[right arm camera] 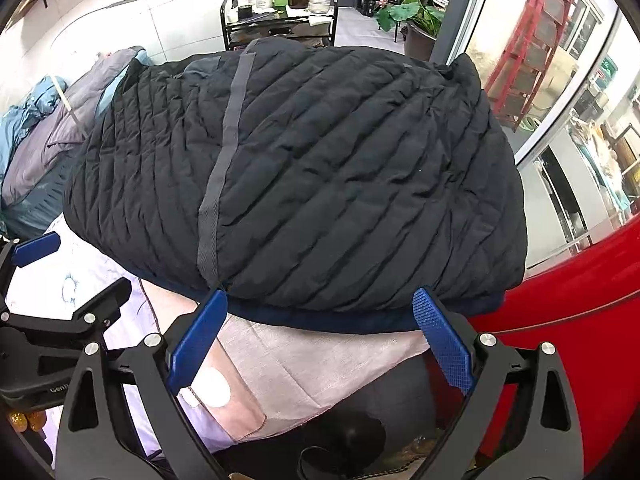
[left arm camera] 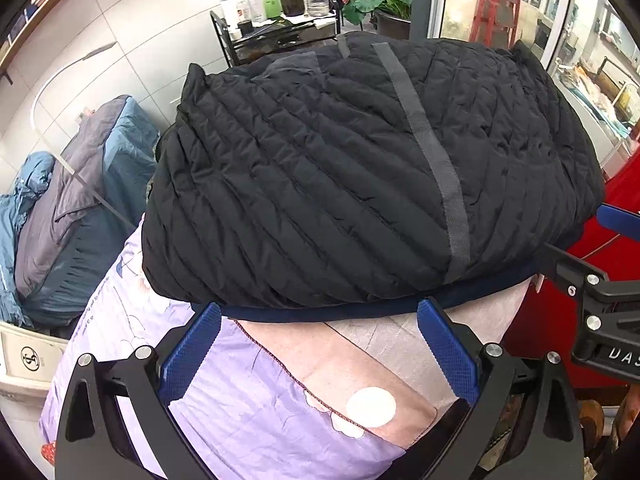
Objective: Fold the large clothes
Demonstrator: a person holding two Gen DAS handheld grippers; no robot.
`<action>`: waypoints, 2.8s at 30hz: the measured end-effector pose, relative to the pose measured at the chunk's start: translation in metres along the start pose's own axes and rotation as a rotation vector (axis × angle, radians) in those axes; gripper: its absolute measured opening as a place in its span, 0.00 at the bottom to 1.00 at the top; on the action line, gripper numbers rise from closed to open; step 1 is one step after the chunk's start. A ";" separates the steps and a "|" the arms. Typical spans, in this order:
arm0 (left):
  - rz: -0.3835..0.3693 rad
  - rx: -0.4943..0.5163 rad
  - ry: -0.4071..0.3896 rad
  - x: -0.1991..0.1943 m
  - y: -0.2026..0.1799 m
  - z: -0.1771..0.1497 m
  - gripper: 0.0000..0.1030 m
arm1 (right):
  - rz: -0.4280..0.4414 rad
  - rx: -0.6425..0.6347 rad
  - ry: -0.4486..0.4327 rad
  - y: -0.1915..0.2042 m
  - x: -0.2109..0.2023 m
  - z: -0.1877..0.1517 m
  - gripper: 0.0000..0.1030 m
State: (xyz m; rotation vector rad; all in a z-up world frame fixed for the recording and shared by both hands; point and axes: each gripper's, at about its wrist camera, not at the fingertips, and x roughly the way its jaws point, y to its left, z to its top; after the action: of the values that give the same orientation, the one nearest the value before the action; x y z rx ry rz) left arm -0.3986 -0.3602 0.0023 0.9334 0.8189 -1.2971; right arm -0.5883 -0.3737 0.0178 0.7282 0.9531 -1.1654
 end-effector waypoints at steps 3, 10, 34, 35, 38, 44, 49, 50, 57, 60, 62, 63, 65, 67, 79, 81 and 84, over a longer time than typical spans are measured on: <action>0.009 -0.018 0.005 0.001 0.005 0.001 0.94 | 0.002 0.000 -0.002 0.000 0.000 0.000 0.90; 0.058 -0.054 0.047 0.008 0.017 -0.001 0.94 | 0.004 -0.007 -0.004 0.003 0.002 0.004 0.90; 0.017 -0.080 0.023 0.004 0.024 0.001 0.94 | 0.000 -0.011 -0.006 0.005 0.003 0.008 0.90; 0.015 -0.080 0.022 0.004 0.023 0.001 0.94 | -0.001 -0.013 -0.006 0.005 0.003 0.008 0.90; 0.015 -0.080 0.023 0.005 0.023 0.002 0.94 | -0.002 -0.012 -0.006 0.005 0.003 0.008 0.90; 0.011 -0.083 0.027 0.007 0.024 0.002 0.94 | -0.005 -0.011 -0.003 0.004 0.002 0.008 0.90; 0.013 -0.085 0.027 0.008 0.025 0.002 0.94 | -0.005 -0.011 -0.003 0.004 0.002 0.008 0.90; 0.014 -0.085 0.028 0.008 0.025 0.002 0.94 | -0.005 -0.012 -0.003 0.004 0.002 0.008 0.90; 0.014 -0.087 0.027 0.008 0.027 0.004 0.94 | -0.003 -0.016 -0.003 0.006 0.003 0.009 0.90; 0.016 -0.086 0.030 0.009 0.026 0.005 0.94 | -0.003 -0.019 0.000 0.007 0.004 0.009 0.90; 0.019 -0.088 0.033 0.010 0.027 0.005 0.94 | -0.003 -0.020 0.001 0.008 0.005 0.009 0.90; 0.021 -0.089 0.035 0.011 0.027 0.006 0.94 | -0.003 -0.020 0.001 0.008 0.004 0.009 0.90; 0.024 -0.088 0.037 0.012 0.027 0.007 0.94 | -0.003 -0.019 0.001 0.008 0.004 0.009 0.90; 0.026 -0.085 0.038 0.013 0.026 0.008 0.94 | -0.003 -0.020 0.002 0.009 0.005 0.009 0.90; 0.023 -0.083 0.037 0.013 0.026 0.010 0.94 | -0.002 -0.023 0.002 0.011 0.007 0.010 0.90; 0.023 -0.083 0.038 0.013 0.026 0.010 0.94 | 0.000 -0.025 0.002 0.012 0.008 0.011 0.90; 0.018 -0.088 0.037 0.012 0.027 0.010 0.94 | 0.001 -0.028 0.004 0.014 0.010 0.012 0.90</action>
State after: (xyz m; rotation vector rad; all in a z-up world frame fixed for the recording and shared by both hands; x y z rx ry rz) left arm -0.3710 -0.3734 -0.0018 0.8954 0.8874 -1.2214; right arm -0.5715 -0.3844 0.0139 0.7089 0.9702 -1.1478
